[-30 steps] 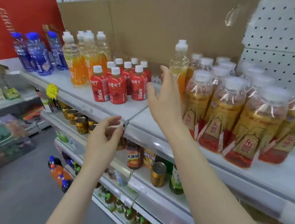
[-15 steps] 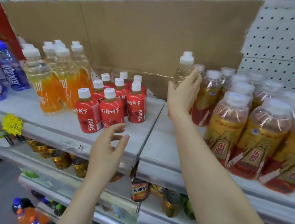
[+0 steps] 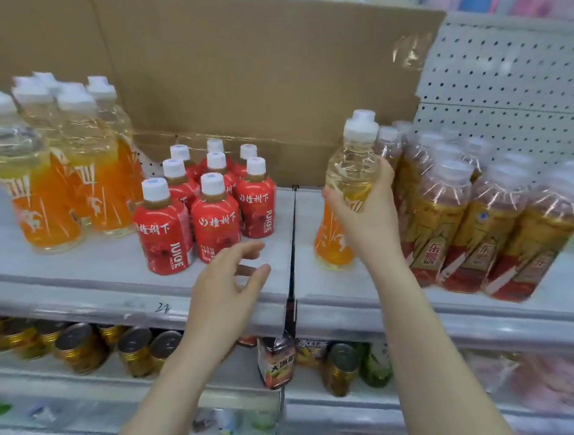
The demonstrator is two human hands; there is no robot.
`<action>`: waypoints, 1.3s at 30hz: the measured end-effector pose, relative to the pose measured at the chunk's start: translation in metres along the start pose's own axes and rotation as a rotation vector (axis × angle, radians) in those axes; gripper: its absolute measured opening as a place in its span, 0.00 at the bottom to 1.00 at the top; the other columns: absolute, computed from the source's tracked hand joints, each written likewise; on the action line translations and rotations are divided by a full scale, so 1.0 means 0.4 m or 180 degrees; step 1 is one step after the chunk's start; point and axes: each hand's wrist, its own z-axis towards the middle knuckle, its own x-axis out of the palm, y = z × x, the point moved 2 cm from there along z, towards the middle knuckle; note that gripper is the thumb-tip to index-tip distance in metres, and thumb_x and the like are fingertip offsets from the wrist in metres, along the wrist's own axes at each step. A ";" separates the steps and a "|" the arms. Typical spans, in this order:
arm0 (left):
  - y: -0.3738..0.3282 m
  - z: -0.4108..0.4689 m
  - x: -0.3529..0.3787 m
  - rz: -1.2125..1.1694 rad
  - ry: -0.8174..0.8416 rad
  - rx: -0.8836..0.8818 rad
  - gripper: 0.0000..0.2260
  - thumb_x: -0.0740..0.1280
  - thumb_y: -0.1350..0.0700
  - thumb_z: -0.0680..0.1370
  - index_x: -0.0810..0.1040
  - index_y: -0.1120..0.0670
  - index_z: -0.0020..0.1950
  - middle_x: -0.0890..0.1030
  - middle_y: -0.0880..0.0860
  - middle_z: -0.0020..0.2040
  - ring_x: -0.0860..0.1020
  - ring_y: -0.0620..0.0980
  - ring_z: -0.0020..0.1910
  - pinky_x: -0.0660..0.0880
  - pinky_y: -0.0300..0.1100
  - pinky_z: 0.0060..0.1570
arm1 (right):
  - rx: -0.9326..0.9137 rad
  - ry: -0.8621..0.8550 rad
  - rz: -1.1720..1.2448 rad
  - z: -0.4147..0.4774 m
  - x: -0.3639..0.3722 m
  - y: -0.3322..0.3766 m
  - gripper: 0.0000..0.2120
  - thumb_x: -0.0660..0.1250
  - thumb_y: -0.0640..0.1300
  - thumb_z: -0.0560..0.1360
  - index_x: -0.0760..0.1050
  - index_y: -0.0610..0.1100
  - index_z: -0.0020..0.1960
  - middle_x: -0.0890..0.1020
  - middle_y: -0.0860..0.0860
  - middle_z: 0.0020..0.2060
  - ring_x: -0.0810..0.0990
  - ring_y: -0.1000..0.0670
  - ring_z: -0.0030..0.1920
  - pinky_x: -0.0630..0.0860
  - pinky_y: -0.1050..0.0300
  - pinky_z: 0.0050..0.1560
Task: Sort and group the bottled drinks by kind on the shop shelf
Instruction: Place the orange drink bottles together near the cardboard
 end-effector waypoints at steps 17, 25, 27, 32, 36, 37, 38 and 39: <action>0.023 -0.051 -0.151 0.0096 -0.0581 -0.0110 0.09 0.67 0.52 0.80 0.79 0.45 0.60 0.80 0.39 0.54 0.78 0.36 0.51 0.78 0.40 0.50 | -0.0293 -0.0001 0.0625 -0.121 -0.023 0.152 0.27 0.70 0.57 0.78 0.64 0.56 0.72 0.79 0.64 0.56 0.79 0.65 0.56 0.76 0.50 0.63; 0.121 -0.063 -0.411 0.0432 -0.1713 -0.0371 0.11 0.67 0.52 0.80 0.77 0.44 0.62 0.80 0.43 0.53 0.79 0.39 0.51 0.77 0.40 0.48 | -0.0536 0.1274 0.1147 -0.186 0.175 0.323 0.19 0.76 0.49 0.74 0.71 0.52 0.60 0.82 0.61 0.48 0.82 0.63 0.48 0.78 0.66 0.44; 0.148 -0.060 -0.471 0.0497 -0.1772 -0.0450 0.12 0.67 0.52 0.80 0.77 0.45 0.63 0.80 0.44 0.55 0.79 0.40 0.52 0.77 0.41 0.50 | -0.0591 0.1471 0.1171 -0.211 0.248 0.364 0.21 0.77 0.50 0.73 0.70 0.53 0.61 0.82 0.63 0.48 0.82 0.65 0.48 0.79 0.67 0.45; 0.216 -0.025 -0.593 0.0579 -0.1759 -0.0472 0.13 0.68 0.53 0.80 0.76 0.46 0.64 0.79 0.45 0.57 0.78 0.41 0.52 0.72 0.33 0.45 | -0.0822 0.1530 0.1073 -0.241 0.423 0.458 0.29 0.77 0.49 0.73 0.67 0.54 0.68 0.79 0.66 0.51 0.78 0.70 0.50 0.73 0.75 0.46; 0.272 0.036 -0.661 0.0617 -0.1435 -0.0460 0.17 0.69 0.52 0.79 0.74 0.46 0.67 0.78 0.46 0.59 0.78 0.44 0.54 0.76 0.39 0.49 | -0.0759 0.1117 0.0959 -0.226 0.554 0.488 0.38 0.76 0.46 0.73 0.58 0.58 0.74 0.73 0.67 0.62 0.76 0.63 0.59 0.73 0.64 0.58; 0.284 0.059 -0.674 0.0671 -0.1353 -0.0434 0.18 0.70 0.51 0.78 0.73 0.46 0.68 0.77 0.46 0.60 0.78 0.45 0.55 0.77 0.41 0.51 | -0.0712 0.1039 0.0886 -0.219 0.586 0.487 0.38 0.76 0.46 0.74 0.57 0.58 0.75 0.71 0.65 0.64 0.75 0.60 0.62 0.73 0.60 0.61; 0.296 0.085 -0.683 0.0728 -0.1271 -0.0405 0.20 0.71 0.51 0.77 0.72 0.46 0.68 0.77 0.46 0.60 0.77 0.45 0.55 0.77 0.43 0.51 | -0.0678 0.0974 0.0779 -0.213 0.616 0.483 0.38 0.75 0.46 0.74 0.57 0.57 0.75 0.71 0.62 0.66 0.74 0.57 0.64 0.72 0.57 0.64; 0.310 0.112 -0.688 0.0771 -0.1177 -0.0380 0.22 0.72 0.50 0.77 0.72 0.47 0.69 0.76 0.46 0.60 0.77 0.45 0.55 0.77 0.43 0.52 | -0.0656 0.0930 0.0669 -0.209 0.644 0.480 0.38 0.75 0.46 0.74 0.57 0.56 0.76 0.70 0.60 0.68 0.73 0.54 0.67 0.72 0.54 0.65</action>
